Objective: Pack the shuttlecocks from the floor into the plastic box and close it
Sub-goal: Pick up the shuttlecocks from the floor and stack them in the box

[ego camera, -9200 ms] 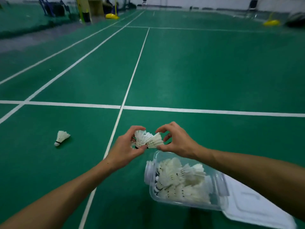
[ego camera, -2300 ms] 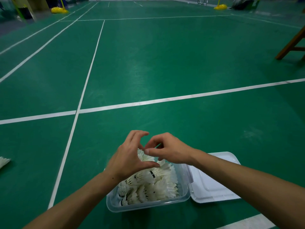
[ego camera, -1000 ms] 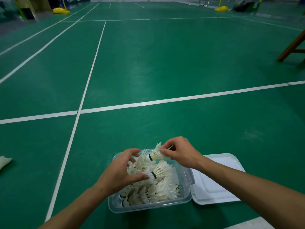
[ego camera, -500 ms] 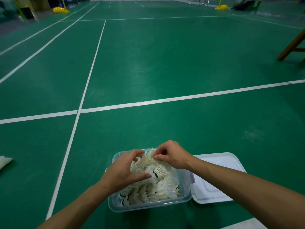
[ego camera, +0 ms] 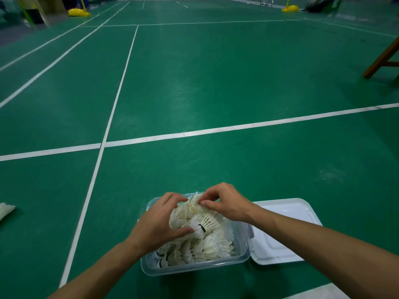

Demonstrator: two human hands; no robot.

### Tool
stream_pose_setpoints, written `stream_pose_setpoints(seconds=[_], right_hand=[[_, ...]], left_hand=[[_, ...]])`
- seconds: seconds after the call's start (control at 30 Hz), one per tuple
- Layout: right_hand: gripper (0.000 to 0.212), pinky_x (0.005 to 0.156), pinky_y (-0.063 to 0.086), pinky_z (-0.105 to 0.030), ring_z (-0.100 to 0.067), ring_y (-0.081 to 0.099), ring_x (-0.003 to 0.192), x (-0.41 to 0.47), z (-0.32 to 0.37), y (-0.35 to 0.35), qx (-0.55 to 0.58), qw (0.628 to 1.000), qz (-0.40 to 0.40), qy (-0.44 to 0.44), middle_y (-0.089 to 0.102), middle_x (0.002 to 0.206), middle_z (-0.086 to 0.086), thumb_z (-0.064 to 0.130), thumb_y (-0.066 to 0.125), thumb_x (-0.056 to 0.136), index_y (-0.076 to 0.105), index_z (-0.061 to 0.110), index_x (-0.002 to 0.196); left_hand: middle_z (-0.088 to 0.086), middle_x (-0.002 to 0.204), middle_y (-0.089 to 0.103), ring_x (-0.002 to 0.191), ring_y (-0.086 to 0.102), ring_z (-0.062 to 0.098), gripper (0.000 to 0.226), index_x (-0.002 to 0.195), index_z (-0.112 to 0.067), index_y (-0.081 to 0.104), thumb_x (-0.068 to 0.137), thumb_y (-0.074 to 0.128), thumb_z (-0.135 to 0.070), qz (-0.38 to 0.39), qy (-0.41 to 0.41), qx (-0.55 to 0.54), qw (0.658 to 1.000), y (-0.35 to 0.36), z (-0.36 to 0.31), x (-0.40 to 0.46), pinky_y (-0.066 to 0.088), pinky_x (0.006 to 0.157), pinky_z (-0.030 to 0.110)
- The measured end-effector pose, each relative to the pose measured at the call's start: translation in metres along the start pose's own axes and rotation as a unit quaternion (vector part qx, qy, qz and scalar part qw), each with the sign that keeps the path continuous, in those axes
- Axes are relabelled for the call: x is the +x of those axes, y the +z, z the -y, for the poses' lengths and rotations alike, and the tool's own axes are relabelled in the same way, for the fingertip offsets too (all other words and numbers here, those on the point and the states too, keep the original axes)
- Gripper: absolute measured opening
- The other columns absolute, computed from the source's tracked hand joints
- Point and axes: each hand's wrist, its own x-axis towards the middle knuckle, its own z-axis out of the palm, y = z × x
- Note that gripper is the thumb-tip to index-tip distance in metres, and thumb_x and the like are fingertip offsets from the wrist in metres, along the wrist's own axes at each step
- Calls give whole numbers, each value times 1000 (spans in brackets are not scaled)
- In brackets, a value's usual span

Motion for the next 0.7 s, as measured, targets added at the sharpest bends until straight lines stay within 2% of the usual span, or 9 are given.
stream_pose_setpoints(seconds=[0.07,0.17,0.33,0.43,0.63,0.7], right_hand=[[18,87,56,-15,3,71,94,-2,2,-7,-2,1000,-7,-7,79,107,11,30,73,99,81,21,112],[22,83,52,-9,4,68,94,-4,6,-24,-9,1000,-17,-13,77,109,8,32,70,102,78,18,115],[20,84,52,-9,5,70,93,1,31,-38,-5,998,-60,-36,77,105,11,33,71,101,79,20,113],[18,83,55,-15,4,70,89,18,75,-23,11,996,-57,-68,77,99,14,36,74,98,78,23,110],[29,82,63,-34,-10,73,90,70,189,52,81,990,15,-118,76,99,7,43,80,90,72,27,112],[31,83,62,-31,-10,72,89,86,218,81,64,988,47,-134,75,98,7,40,81,91,69,24,115]], left_hand=[[-29,132,49,114,54,-7,73,136,-41,52,78,65,-84,-24,-13,-26,999,-6,2,0,52,91,22],[-26,122,56,108,58,-4,64,128,-38,57,80,62,-80,-101,-52,-84,990,-28,8,-3,54,84,23],[-17,122,65,102,67,5,55,120,-31,63,83,65,-71,-210,-113,-129,963,-83,34,-31,60,80,39],[-17,121,67,100,68,7,54,119,-31,63,82,68,-69,-236,-134,-114,956,-114,41,-63,60,79,42],[-18,119,67,99,66,6,59,123,-35,58,79,72,-70,-305,-182,-106,929,-173,68,-124,56,75,30],[-18,117,67,97,66,5,62,124,-35,57,77,73,-71,-318,-210,-103,919,-181,94,-147,55,76,30]])
